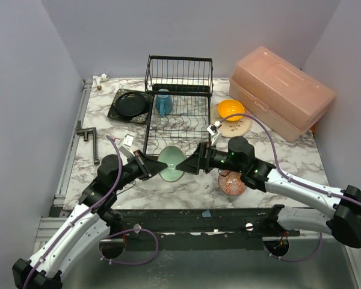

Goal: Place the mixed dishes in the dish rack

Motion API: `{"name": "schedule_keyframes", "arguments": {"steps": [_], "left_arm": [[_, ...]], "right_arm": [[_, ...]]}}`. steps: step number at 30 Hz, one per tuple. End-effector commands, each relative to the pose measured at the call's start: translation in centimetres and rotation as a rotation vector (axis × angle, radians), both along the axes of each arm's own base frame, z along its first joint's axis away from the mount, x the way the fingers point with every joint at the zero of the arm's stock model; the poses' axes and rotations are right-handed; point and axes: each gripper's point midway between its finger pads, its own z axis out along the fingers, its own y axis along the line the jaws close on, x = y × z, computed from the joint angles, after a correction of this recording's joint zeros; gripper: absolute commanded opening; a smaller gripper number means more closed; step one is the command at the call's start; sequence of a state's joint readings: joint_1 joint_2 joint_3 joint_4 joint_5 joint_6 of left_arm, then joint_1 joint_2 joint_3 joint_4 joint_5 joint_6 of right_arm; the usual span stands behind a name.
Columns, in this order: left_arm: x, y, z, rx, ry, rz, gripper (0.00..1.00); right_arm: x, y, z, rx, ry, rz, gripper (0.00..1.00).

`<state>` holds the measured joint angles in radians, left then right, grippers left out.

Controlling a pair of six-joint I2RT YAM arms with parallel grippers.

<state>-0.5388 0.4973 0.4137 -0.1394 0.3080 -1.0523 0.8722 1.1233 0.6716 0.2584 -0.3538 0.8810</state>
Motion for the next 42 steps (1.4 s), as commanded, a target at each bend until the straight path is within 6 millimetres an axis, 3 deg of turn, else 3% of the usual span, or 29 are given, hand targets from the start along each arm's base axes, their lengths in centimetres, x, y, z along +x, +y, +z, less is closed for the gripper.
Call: {"name": "schedule_keyframes", "arguments": {"steps": [1,4,11,16,20,23,24,29,33,38,42], "left_arm": [[-0.7,-0.8,3.9,-0.071,-0.098,-0.065,0.00],[-0.6,-1.0,3.8,-0.081,-0.095,-0.070,0.00],[-0.4,-1.1,3.5,-0.076,-0.091,-0.068,0.00],[-0.2,-1.0,2.9,-0.065,-0.080,-0.062,0.00],[0.0,-0.8,2.5,-0.045,-0.067,-0.046,0.00],[0.2,-0.5,2.3,-0.016,-0.055,-0.025,0.00],[0.3,-0.3,2.2,-0.003,-0.054,-0.017,0.05],[0.6,0.5,2.1,0.073,-0.066,0.011,0.51],[0.8,1.7,2.0,0.166,-0.090,0.045,0.73],[1.2,4.3,3.1,0.313,-0.165,0.118,0.85],[1.1,6.9,4.6,0.439,-0.248,0.181,0.89]], "right_arm": [[0.8,0.1,0.1,-0.022,-0.021,-0.022,1.00],[0.4,0.9,0.9,0.027,-0.013,0.020,0.97],[-1.2,1.9,2.0,0.142,0.028,0.115,0.79],[-1.9,2.2,1.8,0.192,0.072,0.154,0.43],[-1.8,2.4,1.6,0.190,0.084,0.160,0.01],[-1.4,2.4,1.6,0.192,0.092,0.139,0.01],[-1.2,2.5,1.5,0.185,0.102,0.124,0.01],[0.1,2.8,0.7,0.157,0.152,0.055,0.00],[0.9,3.1,0.4,0.165,0.186,0.018,0.00],[2.9,3.2,-0.3,0.110,0.175,-0.062,0.00],[6.6,2.1,-1.4,-0.026,0.102,-0.198,0.00]]}}
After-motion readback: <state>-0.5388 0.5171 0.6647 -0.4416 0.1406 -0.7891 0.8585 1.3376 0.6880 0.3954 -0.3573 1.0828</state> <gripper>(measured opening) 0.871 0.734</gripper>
